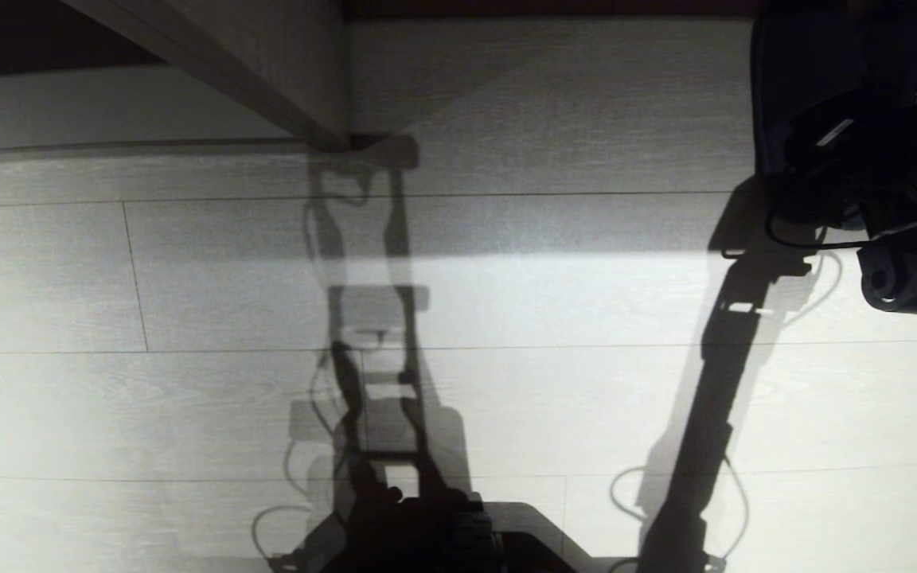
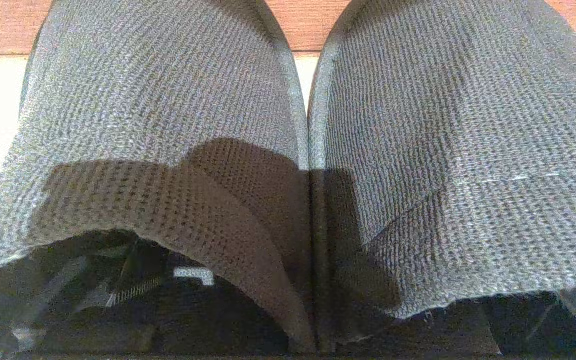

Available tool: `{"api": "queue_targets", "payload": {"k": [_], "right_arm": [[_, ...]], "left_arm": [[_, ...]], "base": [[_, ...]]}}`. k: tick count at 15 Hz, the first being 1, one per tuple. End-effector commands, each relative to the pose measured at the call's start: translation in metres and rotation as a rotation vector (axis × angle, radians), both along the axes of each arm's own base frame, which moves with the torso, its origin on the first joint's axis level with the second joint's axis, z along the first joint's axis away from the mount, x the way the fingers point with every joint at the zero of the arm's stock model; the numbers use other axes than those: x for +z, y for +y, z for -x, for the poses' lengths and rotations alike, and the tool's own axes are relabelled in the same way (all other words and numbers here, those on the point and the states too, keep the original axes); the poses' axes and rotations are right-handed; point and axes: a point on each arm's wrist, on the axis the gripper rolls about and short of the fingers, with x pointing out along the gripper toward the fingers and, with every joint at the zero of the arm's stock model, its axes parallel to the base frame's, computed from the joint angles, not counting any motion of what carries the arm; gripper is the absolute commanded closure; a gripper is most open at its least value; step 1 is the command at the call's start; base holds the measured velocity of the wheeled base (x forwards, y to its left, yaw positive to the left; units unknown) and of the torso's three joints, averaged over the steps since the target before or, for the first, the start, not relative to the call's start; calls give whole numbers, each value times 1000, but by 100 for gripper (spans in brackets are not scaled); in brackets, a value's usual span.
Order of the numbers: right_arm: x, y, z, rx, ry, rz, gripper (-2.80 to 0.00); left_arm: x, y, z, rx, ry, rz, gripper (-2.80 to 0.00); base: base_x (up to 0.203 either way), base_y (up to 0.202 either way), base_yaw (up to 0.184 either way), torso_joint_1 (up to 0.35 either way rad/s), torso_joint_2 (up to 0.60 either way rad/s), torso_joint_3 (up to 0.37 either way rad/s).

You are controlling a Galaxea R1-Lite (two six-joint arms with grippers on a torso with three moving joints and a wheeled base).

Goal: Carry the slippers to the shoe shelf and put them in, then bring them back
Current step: Pick up the slippers on the floor

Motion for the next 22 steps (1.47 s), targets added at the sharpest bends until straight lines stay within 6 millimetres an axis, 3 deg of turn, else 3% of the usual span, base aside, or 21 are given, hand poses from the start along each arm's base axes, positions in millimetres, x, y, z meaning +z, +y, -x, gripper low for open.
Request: {"api": "queue_targets", "payload": {"k": [1, 16, 22], "right_arm": [[3, 1, 3, 1, -10, 2, 0], [9, 5, 19, 9, 1, 2, 0], [27, 19, 73, 19, 39, -14, 0]], "left_arm": [[0, 0, 0, 0, 0, 1, 0], [0, 0, 0, 0, 0, 1, 0], [0, 0, 0, 0, 0, 1, 0]], "base": [[0, 0, 0, 0, 0, 0], [0, 0, 0, 0, 0, 0], [0, 0, 0, 0, 0, 0]]}}
